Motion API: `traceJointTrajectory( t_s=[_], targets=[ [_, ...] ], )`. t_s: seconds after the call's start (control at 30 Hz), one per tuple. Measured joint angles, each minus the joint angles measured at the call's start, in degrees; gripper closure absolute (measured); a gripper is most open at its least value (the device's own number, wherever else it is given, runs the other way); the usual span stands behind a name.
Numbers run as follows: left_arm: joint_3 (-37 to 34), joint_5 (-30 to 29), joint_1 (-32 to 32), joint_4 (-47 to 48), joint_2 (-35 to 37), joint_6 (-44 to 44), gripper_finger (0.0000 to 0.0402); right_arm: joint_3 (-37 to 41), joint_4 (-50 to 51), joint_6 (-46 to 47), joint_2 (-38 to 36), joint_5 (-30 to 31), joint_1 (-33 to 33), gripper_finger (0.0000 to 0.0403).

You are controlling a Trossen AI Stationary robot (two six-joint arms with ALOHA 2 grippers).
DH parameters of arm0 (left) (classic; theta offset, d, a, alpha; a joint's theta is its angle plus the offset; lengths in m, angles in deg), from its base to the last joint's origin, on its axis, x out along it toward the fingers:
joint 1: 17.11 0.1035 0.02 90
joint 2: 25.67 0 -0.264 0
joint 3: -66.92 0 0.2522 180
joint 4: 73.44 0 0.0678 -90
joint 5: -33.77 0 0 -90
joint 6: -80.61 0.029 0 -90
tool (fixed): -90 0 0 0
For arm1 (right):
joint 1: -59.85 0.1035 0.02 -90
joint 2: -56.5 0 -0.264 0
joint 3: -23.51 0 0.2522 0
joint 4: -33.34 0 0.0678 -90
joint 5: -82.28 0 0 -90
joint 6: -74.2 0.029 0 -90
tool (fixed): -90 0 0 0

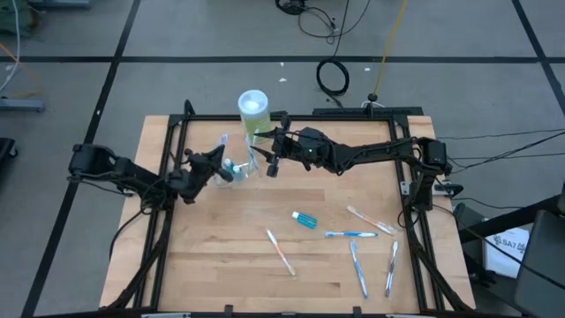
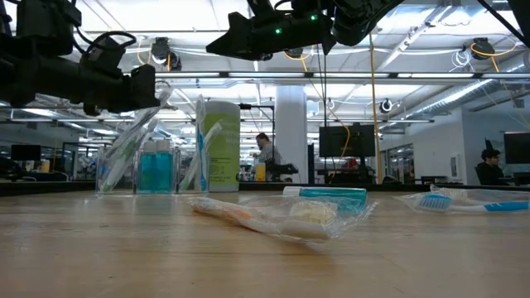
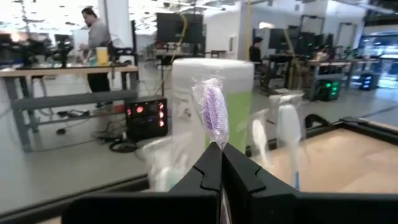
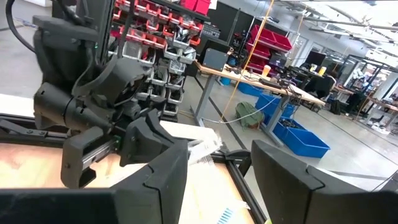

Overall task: Pick & Place toothbrushing station
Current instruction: Put the left purple toothbrush into the transparent organizer

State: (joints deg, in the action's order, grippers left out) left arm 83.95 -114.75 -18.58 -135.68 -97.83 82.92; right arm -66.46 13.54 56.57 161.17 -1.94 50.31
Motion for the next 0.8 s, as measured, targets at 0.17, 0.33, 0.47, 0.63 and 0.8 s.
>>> traceJointTrajectory(
  t_s=[0.17,0.33,0.47,0.63,0.8],
  targets=[
    [0.0,-6.1,-2.6,4.6,0.0,-4.7,0.0401,0.0,0.0,0.0,0.0,0.0,0.0,0.0234],
    [0.0,-8.0,-3.8,9.1,0.0,-9.0,0.0401,0.0,0.0,0.0,0.0,0.0,0.0,0.0234],
    [0.0,-8.1,-4.3,11.9,0.0,-12.6,0.0399,0.0,0.0,0.0,0.0,0.0,0.0,0.0234],
    [0.0,-11.0,-5.4,12.5,0.0,-13.0,0.0389,0.0,0.0,0.0,0.0,0.0,0.0,0.0234],
    [0.0,-12.7,-7.2,12.4,0.2,-12.6,0.0369,0.0,0.1,0.0,0.0,0.0,0.0,0.0234]
  ],
)
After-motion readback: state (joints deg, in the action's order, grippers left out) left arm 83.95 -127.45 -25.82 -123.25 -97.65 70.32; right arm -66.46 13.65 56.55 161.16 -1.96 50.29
